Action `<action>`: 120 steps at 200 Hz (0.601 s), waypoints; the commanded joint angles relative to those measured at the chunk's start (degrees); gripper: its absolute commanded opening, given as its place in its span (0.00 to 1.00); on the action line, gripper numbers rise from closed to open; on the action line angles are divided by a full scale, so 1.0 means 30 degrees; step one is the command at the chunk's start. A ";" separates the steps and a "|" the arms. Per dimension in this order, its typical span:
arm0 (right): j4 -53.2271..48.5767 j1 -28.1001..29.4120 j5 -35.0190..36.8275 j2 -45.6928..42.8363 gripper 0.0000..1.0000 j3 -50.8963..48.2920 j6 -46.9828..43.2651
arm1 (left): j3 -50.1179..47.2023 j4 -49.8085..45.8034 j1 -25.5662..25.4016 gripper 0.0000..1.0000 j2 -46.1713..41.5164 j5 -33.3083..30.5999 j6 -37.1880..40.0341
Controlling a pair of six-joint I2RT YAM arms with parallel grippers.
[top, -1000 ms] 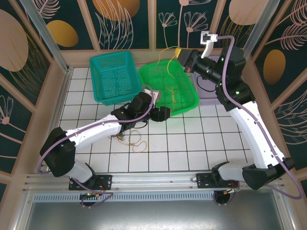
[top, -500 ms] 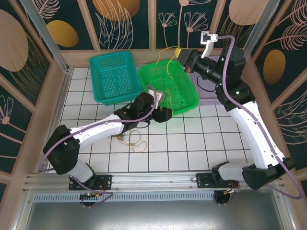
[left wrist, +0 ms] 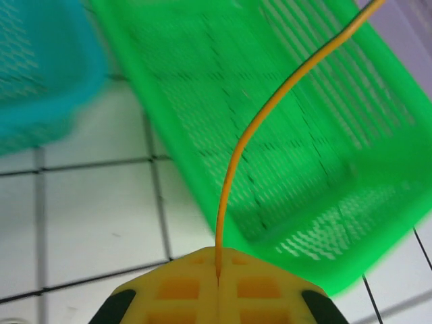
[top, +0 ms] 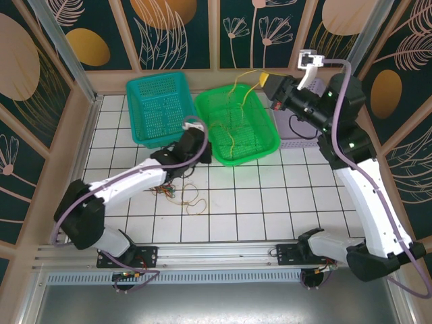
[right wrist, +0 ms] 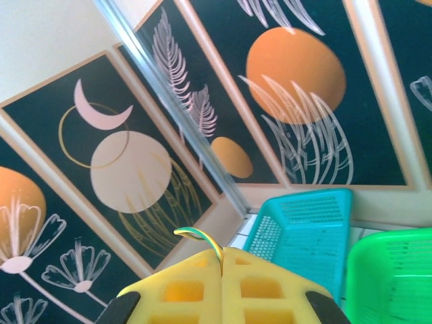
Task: Untangle the cables
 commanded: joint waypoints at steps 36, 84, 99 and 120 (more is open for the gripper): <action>-0.2835 -0.0801 0.4260 -0.1048 0.00 -0.0525 -0.1293 | 0.1211 -0.2770 0.1925 0.00 -0.2737 -0.3780 0.0688; -0.4426 -0.0914 0.6817 -0.0448 0.00 -0.1332 0.0992 | 0.5143 -0.1334 0.1936 0.00 -0.4105 -0.2339 0.2789; -0.4744 -0.0974 0.7631 -0.0132 0.00 -0.1353 0.2165 | 0.6271 0.0027 0.1907 0.00 -0.4255 -0.0374 0.3294; -0.4334 -0.2013 0.7898 -0.0013 0.00 -0.1879 0.4269 | 0.8109 0.1829 0.1902 0.00 -0.3787 0.2359 0.3354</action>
